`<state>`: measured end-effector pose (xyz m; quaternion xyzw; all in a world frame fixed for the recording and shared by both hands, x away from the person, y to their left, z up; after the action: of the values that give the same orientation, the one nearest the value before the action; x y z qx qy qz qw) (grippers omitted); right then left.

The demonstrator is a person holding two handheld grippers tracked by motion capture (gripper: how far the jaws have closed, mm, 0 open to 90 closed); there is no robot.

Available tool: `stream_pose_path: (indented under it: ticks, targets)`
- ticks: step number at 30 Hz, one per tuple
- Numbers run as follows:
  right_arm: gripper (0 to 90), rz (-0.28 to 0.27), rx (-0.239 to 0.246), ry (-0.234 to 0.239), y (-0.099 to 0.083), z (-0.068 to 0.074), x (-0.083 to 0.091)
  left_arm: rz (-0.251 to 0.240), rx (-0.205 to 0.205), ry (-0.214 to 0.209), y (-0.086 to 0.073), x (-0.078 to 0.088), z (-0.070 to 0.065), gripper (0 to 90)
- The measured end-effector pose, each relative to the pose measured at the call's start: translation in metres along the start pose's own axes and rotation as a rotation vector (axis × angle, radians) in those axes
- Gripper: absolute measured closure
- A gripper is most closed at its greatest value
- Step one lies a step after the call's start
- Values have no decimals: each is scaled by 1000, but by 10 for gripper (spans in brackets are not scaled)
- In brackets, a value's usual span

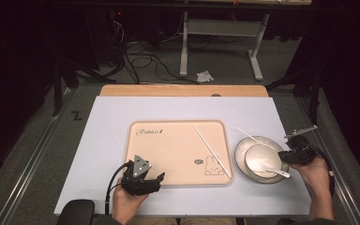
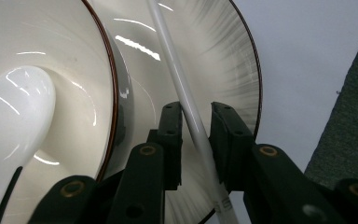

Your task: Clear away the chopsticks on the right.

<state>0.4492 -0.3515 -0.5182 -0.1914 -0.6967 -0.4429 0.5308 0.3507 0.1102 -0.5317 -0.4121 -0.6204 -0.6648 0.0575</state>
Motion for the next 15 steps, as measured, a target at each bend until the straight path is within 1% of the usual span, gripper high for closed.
stream_pose_path:
  ticks: [3,7,11,14,15]
  targets:
    - [810,-4,-2,6,1,-1,-1,2,-1,4,-1,1,0,278]
    - [841,-6,-4,14,2,-2,-2,-1,4,6,-1,1,1,278]
    - [848,-8,-13,23,3,-2,-2,-1,6,10,-2,2,2,278]
    - [851,-10,-15,21,3,-3,-2,-1,6,11,-2,2,2,278]
    - [852,-14,-23,18,3,-4,-1,-1,6,10,-2,2,1,279]
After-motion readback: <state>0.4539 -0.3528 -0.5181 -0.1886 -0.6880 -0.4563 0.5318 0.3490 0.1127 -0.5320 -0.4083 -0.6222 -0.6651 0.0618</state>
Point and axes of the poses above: each handheld gripper's, and its own axes: x roughly backward along the jaws, y roughly out of its top, z roughly to its left, the point moved 7 cm from there along -x, roughly forward along the jaws, and after that the axes turned 6 degrees about x, right-handed, at the moved point
